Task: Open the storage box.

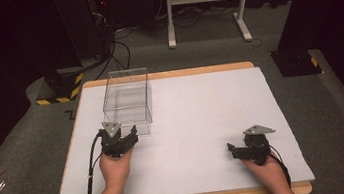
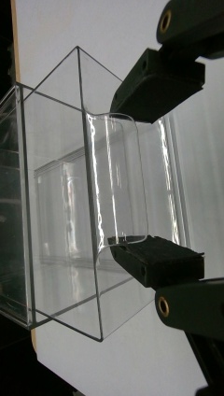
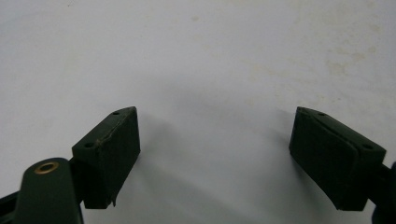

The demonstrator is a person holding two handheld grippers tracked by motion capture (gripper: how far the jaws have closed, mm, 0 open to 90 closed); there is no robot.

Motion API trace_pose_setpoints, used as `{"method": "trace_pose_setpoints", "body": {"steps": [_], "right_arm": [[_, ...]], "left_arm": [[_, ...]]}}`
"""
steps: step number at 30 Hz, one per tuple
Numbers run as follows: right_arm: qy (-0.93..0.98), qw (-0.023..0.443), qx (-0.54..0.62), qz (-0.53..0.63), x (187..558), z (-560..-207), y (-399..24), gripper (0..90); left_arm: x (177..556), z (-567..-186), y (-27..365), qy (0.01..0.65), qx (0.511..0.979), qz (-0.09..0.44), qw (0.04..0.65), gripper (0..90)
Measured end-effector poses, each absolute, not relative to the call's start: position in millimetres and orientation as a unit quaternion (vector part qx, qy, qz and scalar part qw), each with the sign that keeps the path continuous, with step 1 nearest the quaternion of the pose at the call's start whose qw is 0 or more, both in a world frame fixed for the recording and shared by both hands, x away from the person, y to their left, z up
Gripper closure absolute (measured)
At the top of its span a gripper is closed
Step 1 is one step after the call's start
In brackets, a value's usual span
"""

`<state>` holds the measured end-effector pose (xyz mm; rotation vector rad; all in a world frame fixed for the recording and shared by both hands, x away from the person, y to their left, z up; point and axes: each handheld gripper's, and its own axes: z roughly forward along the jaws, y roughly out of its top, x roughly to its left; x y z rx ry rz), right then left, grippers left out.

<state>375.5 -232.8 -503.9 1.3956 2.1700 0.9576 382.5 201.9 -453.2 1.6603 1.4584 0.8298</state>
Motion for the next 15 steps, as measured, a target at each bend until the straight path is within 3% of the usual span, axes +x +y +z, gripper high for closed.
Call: {"method": "trace_pose_setpoints", "body": {"steps": [15], "right_arm": [[0.774, 0.193, 0.498, 0.341, 375, -504, -233, 16.2]], "left_arm": [[356, -456, 202, 0.567, 0.653, 0.326, 0.382, 32.6]]}}
